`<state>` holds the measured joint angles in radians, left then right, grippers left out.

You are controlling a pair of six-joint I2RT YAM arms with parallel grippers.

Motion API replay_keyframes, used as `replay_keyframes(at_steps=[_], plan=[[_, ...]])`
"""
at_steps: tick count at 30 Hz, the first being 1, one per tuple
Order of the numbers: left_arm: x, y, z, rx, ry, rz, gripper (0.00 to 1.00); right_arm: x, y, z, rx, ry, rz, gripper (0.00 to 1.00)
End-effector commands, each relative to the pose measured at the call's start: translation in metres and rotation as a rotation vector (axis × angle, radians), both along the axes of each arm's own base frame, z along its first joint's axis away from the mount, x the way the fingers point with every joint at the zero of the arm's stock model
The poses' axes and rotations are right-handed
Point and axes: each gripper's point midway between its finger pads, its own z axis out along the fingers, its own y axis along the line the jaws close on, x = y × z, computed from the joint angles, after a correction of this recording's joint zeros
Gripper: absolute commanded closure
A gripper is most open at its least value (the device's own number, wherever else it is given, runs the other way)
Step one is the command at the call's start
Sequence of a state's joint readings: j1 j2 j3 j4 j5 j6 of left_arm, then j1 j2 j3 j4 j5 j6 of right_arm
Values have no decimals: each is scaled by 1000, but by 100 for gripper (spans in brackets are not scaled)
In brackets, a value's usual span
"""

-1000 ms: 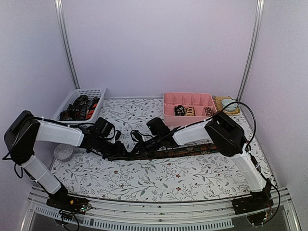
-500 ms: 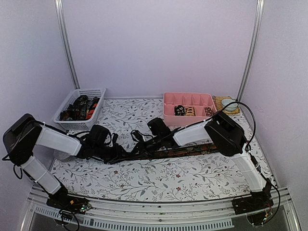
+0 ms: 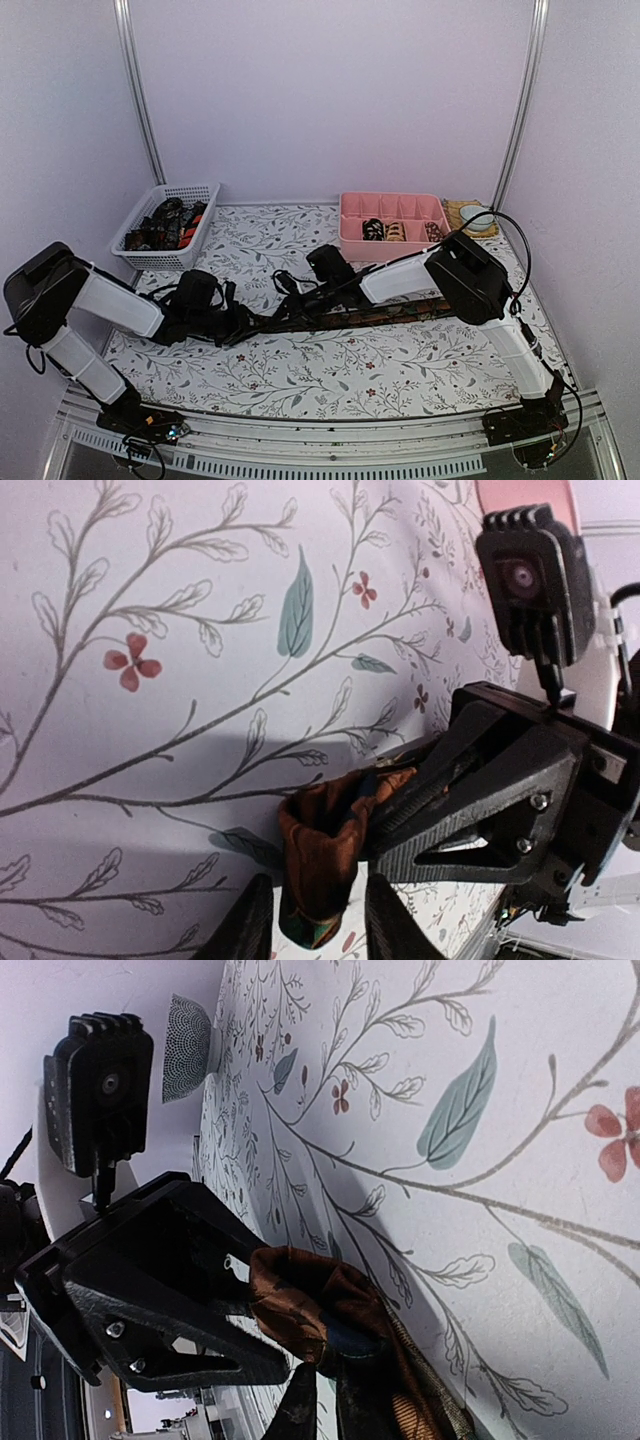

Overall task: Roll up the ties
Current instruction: Roll the tie at the center of the board.

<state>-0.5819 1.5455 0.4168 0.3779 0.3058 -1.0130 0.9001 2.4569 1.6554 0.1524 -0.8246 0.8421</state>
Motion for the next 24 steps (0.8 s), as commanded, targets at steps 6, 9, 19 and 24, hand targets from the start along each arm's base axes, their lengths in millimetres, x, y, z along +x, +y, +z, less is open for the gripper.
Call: replay_keyframes(at_steps=[6,9,19,24], plan=[[-3,7,-13,-24,33,89,59,-8,-25,-79,-151,113,-28,92],[-6,5,-21,-16,67,98,60,-9,-24,-79,-150,114,-28,92],[-9,8,-31,5,93,156,78,-9,-25,-76,-146,112,-26,92],[-5,12,-27,33,70,184,94,-9,-25,-74,-142,107,-25,92]])
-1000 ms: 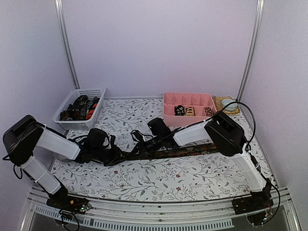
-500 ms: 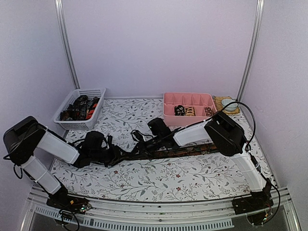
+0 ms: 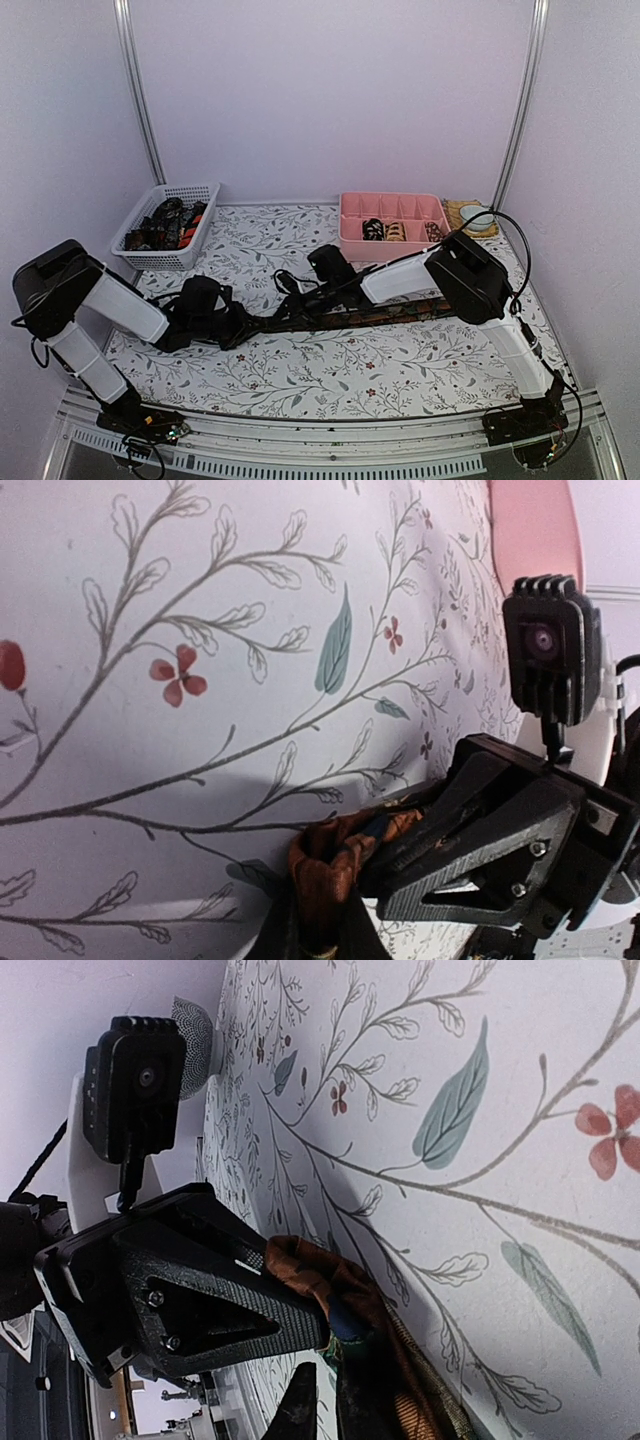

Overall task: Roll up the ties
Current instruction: Roll the tie at the center of the board.

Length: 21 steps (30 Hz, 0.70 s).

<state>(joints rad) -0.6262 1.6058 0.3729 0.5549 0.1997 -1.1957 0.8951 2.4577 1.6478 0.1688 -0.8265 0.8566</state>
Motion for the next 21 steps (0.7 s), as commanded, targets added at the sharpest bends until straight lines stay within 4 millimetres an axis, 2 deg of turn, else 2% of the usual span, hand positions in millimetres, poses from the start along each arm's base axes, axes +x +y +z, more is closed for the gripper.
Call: replay_keyframes(at_steps=[1,5,8,11,13,17,21], plan=[[-11,15,-20,101,56,33,95,-11,-24,-74,-146,100,-15,92],[-6,12,-14,117,38,16,100,-9,-25,-69,-140,94,-17,92],[1,13,-7,206,23,-24,100,-5,-29,-51,-123,64,-20,86],[4,22,0,345,23,-70,100,4,-39,-14,-94,4,-29,79],[8,29,7,431,13,-100,100,9,-46,24,-50,-61,-26,74],[16,38,19,577,5,-175,100,11,-62,74,-11,-168,-26,69],[21,40,22,691,12,-283,100,15,-80,103,-14,-246,-52,67]])
